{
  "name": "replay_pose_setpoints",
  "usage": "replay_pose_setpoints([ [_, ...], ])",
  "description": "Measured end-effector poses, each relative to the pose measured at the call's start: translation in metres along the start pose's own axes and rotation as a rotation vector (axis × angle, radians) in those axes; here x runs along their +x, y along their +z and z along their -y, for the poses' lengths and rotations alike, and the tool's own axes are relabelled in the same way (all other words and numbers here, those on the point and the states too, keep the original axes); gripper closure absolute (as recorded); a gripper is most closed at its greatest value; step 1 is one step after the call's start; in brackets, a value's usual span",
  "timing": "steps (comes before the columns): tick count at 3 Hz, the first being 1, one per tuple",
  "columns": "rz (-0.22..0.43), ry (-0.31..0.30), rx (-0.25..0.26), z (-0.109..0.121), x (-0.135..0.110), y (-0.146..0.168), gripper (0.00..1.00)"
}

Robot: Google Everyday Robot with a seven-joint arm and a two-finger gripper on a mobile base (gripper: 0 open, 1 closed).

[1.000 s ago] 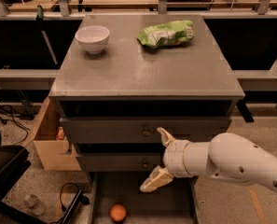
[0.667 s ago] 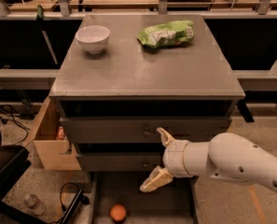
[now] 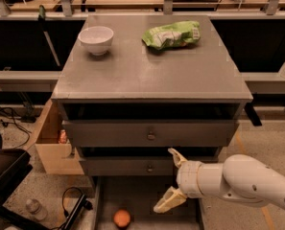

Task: Pick orange from bottom drawer and place on counter

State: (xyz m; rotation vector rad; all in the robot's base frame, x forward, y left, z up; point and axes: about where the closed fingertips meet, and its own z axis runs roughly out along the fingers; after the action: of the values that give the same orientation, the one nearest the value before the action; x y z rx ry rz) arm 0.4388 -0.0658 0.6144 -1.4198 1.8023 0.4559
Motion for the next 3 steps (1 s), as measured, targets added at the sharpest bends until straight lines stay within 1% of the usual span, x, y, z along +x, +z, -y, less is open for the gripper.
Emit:
replay_pose_setpoints([
  [1,-0.002,-0.034,-0.076,-0.018,0.066,0.01,0.0],
  [2,0.019,-0.091,-0.159,-0.034,0.139,0.034,0.0],
  [3,0.05,-0.065,-0.209,-0.041,0.186,0.069,0.0],
])
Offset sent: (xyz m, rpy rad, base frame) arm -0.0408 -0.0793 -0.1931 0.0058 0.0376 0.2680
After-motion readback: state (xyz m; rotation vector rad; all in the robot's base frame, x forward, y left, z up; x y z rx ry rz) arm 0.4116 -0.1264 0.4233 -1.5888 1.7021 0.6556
